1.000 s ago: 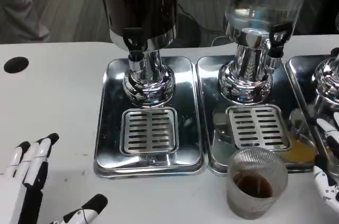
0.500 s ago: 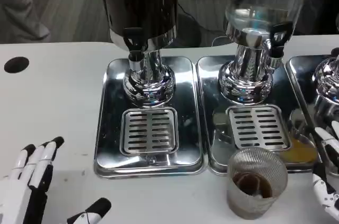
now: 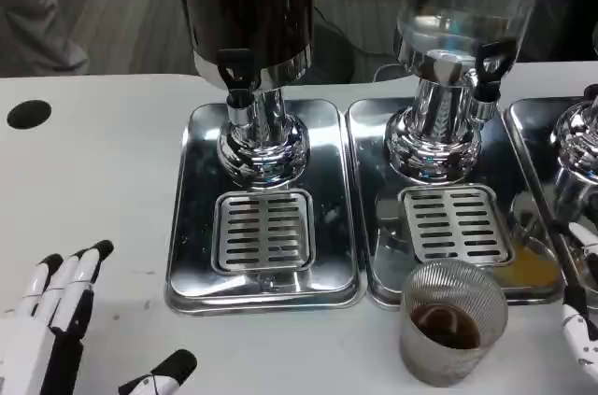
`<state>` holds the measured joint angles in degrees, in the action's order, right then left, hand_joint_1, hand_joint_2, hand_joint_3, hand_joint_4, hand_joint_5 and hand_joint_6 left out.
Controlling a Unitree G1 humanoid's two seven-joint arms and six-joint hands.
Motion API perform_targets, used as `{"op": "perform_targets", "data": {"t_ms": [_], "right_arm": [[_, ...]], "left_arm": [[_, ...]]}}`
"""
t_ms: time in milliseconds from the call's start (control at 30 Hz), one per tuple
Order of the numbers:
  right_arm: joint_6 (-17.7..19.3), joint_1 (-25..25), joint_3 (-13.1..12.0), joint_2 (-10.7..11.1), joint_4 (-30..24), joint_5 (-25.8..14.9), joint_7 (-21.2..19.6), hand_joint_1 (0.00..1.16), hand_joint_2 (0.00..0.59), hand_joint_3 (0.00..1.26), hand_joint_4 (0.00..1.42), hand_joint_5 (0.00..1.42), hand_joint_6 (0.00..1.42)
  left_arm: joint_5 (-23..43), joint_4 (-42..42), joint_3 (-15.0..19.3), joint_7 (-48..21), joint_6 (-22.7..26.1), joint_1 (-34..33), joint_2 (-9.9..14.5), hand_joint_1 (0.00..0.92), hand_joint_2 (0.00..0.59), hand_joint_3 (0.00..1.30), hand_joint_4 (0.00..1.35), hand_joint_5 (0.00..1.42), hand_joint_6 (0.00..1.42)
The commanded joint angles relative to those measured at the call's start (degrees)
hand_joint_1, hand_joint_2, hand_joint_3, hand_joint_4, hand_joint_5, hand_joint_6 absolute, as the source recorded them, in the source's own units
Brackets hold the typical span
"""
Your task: Grasp the cup under the faucet to collect the drink, then remove the cup.
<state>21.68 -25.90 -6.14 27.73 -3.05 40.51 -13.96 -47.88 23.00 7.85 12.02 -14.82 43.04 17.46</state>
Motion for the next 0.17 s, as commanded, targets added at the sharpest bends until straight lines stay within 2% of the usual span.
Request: {"op": "perform_targets", "data": {"t_ms": [33, 167], "right_arm": [[0.7, -0.28, -0.38, 0.83, -0.25, -1.05, -0.55, 0.31, 0.586, 0.14, 0.0, 0.0, 0.0], [0.87, -0.29, -0.35, 0.88, -0.1, -1.56, -0.6, 0.31, 0.586, 0.14, 0.0, 0.0, 0.0]], "left_arm": [[-0.13, 0.59, -0.81, -1.07, 0.36, 0.04, 0.66, 0.0, 0.084, 0.05, 0.0, 0.03, 0.19], [-0.55, 0.44, -1.56, -1.22, 0.88, -0.3, 0.52, 0.0, 0.081, 0.05, 0.0, 0.03, 0.19]]}}
